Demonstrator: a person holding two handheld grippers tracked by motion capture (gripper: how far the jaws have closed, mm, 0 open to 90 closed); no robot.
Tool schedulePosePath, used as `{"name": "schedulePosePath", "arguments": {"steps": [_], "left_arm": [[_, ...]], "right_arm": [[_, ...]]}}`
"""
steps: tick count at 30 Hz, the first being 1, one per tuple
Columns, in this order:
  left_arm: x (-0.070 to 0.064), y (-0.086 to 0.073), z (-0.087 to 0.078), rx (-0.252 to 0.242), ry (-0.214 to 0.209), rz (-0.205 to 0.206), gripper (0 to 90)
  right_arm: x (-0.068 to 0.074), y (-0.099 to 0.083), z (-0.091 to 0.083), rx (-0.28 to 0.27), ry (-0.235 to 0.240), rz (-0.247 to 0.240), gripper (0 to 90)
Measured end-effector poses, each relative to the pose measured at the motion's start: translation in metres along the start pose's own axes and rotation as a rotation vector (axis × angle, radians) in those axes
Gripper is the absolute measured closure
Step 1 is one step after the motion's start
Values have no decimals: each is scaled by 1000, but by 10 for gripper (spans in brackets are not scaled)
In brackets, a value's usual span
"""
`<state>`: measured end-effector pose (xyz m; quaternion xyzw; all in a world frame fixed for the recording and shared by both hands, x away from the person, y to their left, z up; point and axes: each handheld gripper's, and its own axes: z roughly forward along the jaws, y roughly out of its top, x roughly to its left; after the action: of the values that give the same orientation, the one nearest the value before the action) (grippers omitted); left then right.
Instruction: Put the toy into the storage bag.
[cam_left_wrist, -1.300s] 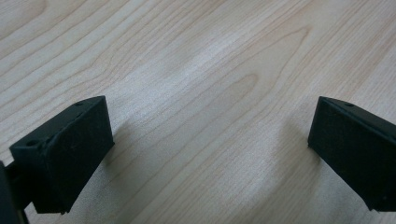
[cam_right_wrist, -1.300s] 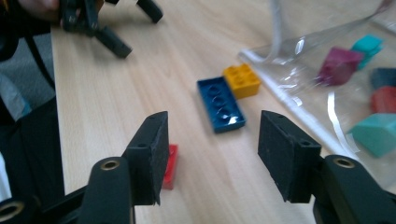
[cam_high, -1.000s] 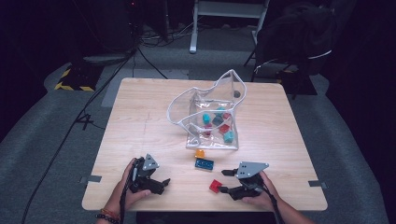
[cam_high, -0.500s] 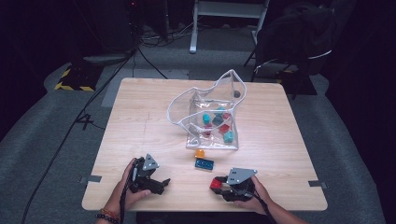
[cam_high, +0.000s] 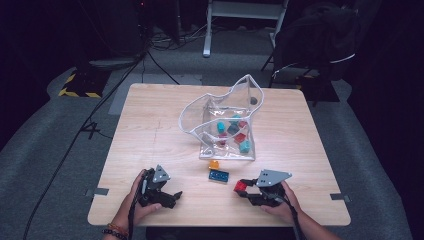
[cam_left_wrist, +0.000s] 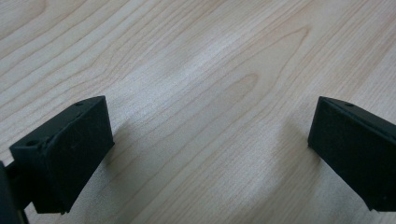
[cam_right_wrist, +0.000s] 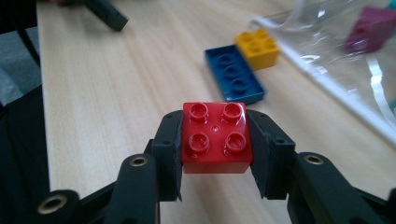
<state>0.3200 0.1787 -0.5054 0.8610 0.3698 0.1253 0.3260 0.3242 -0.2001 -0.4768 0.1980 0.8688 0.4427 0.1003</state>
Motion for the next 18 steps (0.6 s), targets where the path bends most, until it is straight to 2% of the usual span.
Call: {"name": "schedulePosePath", "arguments": {"steps": [7,18], "left_arm": [[0,0,0,0,0,0,2],[0,0,0,0,0,0,2]], "right_arm": [[-21,21,-32,-74,-63,21,592],[-48,65,-66,-159,-153,1,592]]}}
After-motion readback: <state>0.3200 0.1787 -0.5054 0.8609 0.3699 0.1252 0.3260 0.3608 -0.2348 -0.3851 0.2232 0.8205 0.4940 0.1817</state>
